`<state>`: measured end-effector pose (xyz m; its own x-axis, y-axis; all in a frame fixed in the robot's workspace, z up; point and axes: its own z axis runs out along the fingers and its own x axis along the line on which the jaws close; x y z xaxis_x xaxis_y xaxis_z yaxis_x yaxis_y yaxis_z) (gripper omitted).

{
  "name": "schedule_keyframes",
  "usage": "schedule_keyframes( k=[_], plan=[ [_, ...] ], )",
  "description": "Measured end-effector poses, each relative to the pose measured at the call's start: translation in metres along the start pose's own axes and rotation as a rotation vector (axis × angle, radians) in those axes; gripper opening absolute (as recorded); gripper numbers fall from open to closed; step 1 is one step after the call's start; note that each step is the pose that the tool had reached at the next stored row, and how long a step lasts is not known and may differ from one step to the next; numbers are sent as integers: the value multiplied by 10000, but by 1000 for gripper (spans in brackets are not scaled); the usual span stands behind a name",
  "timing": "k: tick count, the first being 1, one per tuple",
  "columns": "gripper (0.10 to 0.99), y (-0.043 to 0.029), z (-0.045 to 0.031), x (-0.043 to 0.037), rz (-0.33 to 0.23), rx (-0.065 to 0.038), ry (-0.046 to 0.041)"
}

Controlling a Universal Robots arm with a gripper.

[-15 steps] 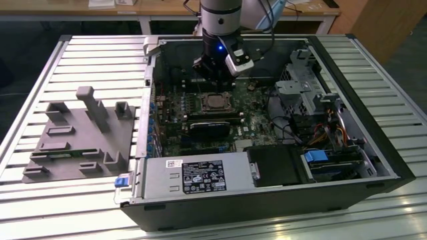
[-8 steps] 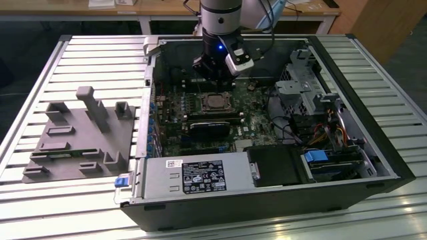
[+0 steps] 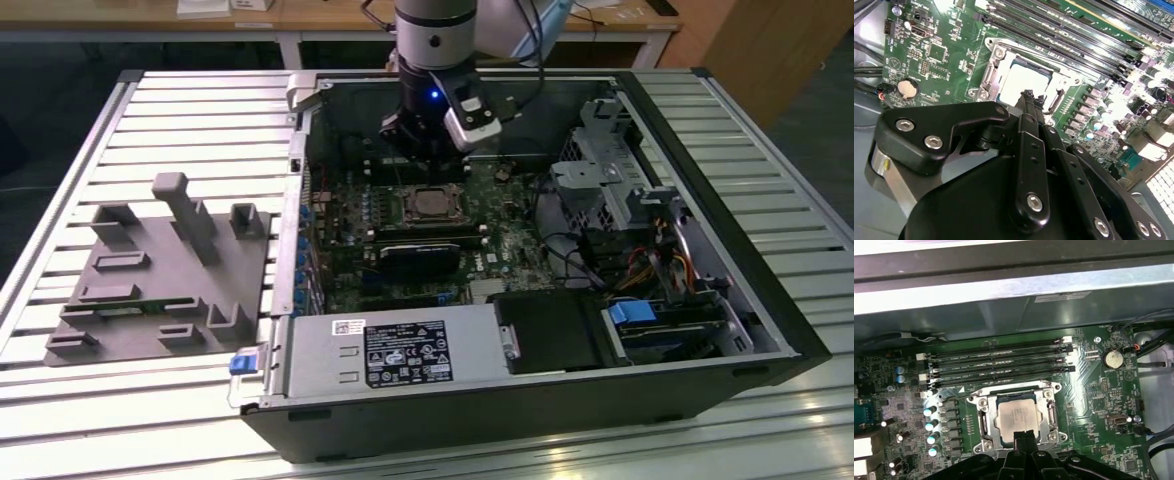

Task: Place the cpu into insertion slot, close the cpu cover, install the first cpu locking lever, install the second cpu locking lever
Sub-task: 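Install the first cpu locking lever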

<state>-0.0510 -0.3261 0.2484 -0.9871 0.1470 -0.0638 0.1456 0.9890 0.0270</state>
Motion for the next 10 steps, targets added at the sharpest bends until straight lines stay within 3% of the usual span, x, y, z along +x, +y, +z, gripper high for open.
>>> schedule_keyframes(
  k=[5, 10],
  plan=[
    [102, -14, -2, 96, -1, 0, -2],
    [102, -39, -7, 262, 1, -1, -12]
  ],
)
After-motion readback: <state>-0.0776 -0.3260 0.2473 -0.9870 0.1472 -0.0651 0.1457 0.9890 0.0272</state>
